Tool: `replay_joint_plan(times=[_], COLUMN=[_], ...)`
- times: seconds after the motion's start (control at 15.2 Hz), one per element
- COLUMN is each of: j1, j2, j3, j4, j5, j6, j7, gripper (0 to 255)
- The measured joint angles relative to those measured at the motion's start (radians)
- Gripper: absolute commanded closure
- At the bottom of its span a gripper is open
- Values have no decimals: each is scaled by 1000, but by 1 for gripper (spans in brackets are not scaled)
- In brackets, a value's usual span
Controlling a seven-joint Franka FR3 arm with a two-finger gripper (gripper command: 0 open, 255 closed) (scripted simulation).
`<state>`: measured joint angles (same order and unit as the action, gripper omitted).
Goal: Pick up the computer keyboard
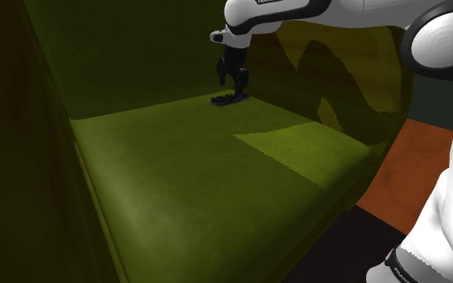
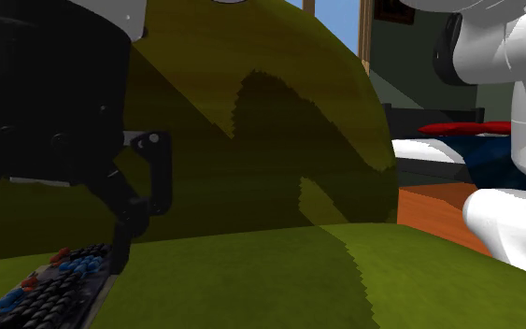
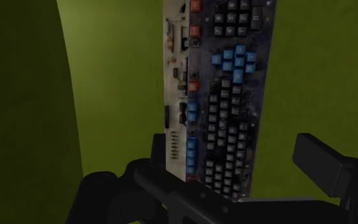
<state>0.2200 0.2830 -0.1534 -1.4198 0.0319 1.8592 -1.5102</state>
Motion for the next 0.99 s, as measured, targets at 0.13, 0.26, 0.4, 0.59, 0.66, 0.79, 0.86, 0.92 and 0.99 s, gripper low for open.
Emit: replay_joint_plan(times=[0.13,0.26,0.4,0.59,0.66,0.79,0.86,0.92,0.99], j1=[0,2,2,2,2,2,2,2,2], j2=[0,-3,0,-1,-1,-1,-1,-1,-1], j3=[1,2,2,2,2,2,2,2,2], j4=[-24,-55,-78,-84,-84,-84,-84,-85,-85], j5=[0,0,0,0,0,0,0,0,0], j6=[24,52,78,85,85,85,85,85,85], j7=[-5,-5,-6,-6,-6,-6,-6,-6,-6], gripper=[0,0,0,255,255,255,255,255,255])
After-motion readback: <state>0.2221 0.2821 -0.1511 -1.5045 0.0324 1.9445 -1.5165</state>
